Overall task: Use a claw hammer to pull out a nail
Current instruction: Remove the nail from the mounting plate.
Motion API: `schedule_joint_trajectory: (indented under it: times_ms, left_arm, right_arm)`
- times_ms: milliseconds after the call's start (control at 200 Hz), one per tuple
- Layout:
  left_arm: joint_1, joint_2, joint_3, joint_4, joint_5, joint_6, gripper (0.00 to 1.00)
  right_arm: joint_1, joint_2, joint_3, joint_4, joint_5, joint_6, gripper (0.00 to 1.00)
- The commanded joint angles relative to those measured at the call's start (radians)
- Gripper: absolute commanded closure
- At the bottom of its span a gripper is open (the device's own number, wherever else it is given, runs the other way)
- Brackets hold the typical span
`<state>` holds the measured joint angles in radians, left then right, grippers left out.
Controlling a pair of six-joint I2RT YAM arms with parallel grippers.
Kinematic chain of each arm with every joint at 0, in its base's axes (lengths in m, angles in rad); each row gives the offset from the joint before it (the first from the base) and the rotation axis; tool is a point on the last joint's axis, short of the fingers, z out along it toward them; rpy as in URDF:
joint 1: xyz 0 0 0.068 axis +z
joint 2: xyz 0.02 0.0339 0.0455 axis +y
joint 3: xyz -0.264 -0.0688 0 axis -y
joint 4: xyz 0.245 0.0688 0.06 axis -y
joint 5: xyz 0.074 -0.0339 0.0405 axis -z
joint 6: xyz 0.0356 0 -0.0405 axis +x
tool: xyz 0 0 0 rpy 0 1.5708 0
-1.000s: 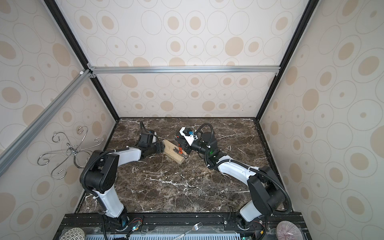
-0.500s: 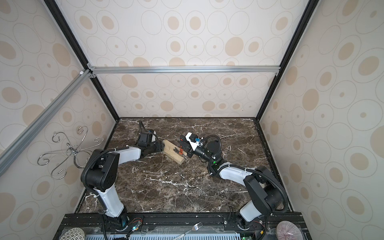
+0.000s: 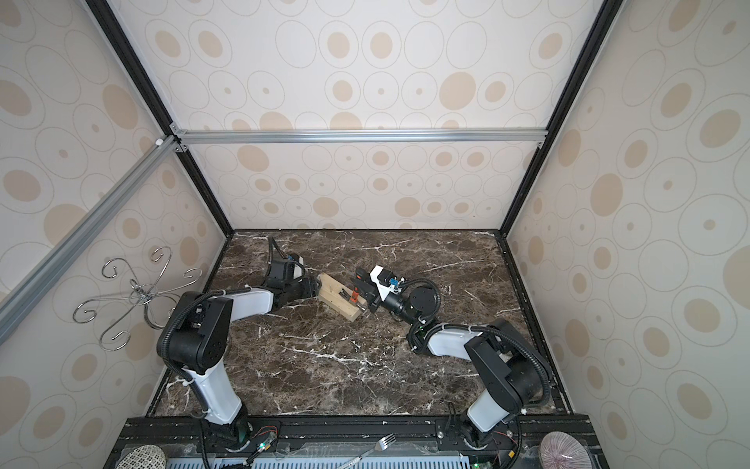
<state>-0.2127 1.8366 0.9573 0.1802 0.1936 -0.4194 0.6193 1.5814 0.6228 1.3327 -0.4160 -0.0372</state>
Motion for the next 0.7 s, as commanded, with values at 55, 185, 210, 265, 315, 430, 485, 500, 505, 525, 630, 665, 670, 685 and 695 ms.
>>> schedule_joint_trajectory:
  times_ms: [55, 185, 210, 265, 315, 430, 485, 500, 505, 525, 630, 665, 670, 685, 695]
  left_arm:
    - [0.046, 0.062, -0.068, -0.125, -0.044, 0.005, 0.3]
    - [0.048, 0.068, -0.066, -0.128, -0.035, 0.004, 0.3]
    - [0.049, 0.07, -0.065, -0.13, -0.033, 0.004, 0.3]
    - [0.049, 0.074, -0.064, -0.13, -0.03, 0.003, 0.3]
    - [0.049, 0.076, -0.066, -0.13, -0.027, -0.001, 0.3]
    - [0.047, 0.078, -0.072, -0.126, -0.022, -0.005, 0.3]
    - [0.049, 0.078, -0.074, -0.126, -0.02, -0.007, 0.3]
    - [0.049, 0.079, -0.075, -0.126, -0.021, -0.007, 0.3]
    - [0.049, 0.078, -0.075, -0.125, -0.02, -0.007, 0.3]
    - [0.049, 0.079, -0.075, -0.125, -0.02, -0.008, 0.31]
    - [0.048, 0.079, -0.077, -0.124, -0.019, -0.009, 0.31]
    - [0.049, 0.079, -0.078, -0.125, -0.019, -0.009, 0.31]
    - [0.048, 0.079, -0.078, -0.125, -0.019, -0.009, 0.31]
    - [0.048, 0.079, -0.078, -0.125, -0.018, -0.009, 0.31]
    - [0.049, 0.079, -0.078, -0.125, -0.017, -0.009, 0.31]
  right_arm:
    - [-0.001, -0.026, -0.021, 0.078, -0.017, 0.031, 1.0]
    - [0.0, -0.041, -0.043, 0.077, -0.011, 0.032, 1.0]
    - [0.0, -0.046, -0.049, 0.077, -0.008, 0.032, 1.0]
    - [0.0, -0.054, -0.062, 0.078, -0.005, 0.031, 1.0]
    - [0.0, -0.061, -0.072, 0.077, 0.0, 0.031, 1.0]
    - [0.001, -0.071, -0.09, 0.077, 0.003, 0.026, 1.0]
    - [0.0, -0.075, -0.096, 0.078, 0.004, 0.026, 1.0]
    - [0.0, -0.076, -0.098, 0.078, 0.004, 0.026, 1.0]
    - [-0.001, -0.076, -0.099, 0.078, 0.004, 0.026, 1.0]
    - [0.0, -0.078, -0.1, 0.078, 0.003, 0.026, 1.0]
    - [0.001, -0.084, -0.111, 0.079, 0.0, 0.026, 1.0]
    - [0.001, -0.087, -0.115, 0.079, 0.0, 0.025, 1.0]
    - [0.001, -0.087, -0.115, 0.08, -0.002, 0.025, 1.0]
    - [0.0, -0.088, -0.117, 0.079, 0.0, 0.023, 1.0]
    - [0.0, -0.089, -0.118, 0.08, 0.0, 0.023, 1.0]
